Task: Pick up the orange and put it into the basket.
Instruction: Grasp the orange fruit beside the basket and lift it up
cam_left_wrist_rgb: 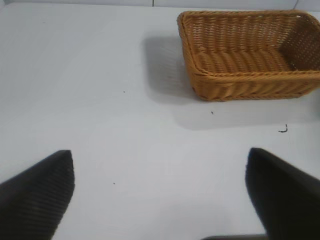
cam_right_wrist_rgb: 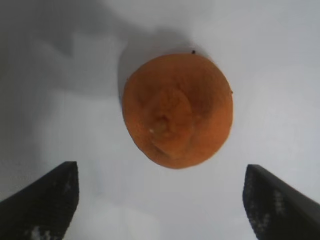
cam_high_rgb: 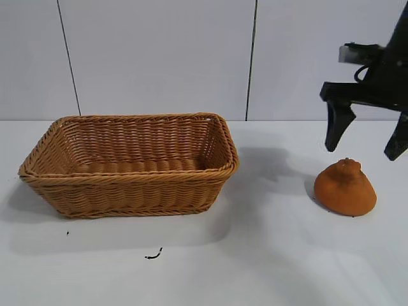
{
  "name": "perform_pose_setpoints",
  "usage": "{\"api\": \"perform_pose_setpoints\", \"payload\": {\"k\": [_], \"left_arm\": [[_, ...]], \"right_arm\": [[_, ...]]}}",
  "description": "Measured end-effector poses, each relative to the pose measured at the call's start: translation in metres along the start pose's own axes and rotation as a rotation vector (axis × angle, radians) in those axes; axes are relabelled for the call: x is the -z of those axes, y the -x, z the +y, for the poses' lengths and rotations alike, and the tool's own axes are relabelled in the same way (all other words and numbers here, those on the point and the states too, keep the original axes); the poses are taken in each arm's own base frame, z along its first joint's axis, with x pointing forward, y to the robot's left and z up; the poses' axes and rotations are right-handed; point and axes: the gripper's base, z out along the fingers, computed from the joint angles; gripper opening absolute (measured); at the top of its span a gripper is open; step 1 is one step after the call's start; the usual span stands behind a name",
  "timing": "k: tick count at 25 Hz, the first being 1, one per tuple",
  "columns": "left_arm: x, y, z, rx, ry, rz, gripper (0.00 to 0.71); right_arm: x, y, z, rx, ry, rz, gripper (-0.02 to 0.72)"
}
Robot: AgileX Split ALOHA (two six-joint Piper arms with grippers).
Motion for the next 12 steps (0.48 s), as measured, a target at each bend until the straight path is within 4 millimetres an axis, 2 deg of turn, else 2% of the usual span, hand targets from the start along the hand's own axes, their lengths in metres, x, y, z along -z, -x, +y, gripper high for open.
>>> {"api": "perform_pose_setpoints", "payload": {"k": [6,8,10,12], "left_arm": [[0.0,0.0,0.0,0.0,0.0,0.0,0.666],[0.0,0.0,0.0,0.0,0.0,0.0,0.666],[0.0,0.0,0.0,0.0,0.0,0.0,0.666],[0.0,0.0,0.0,0.0,0.0,0.0,0.666]], "right_arm": [[-0.017,0.0,-0.004,-0.001,-0.042,0.027,0.61],[-0.02,0.001,-0.004,-0.001,-0.042,0.028,0.582],[-0.02,0.001,-0.004,0.0,-0.041,0.024,0.473],[-0.02,0.001,-0.004,0.005,-0.047,0.023,0.27]]}}
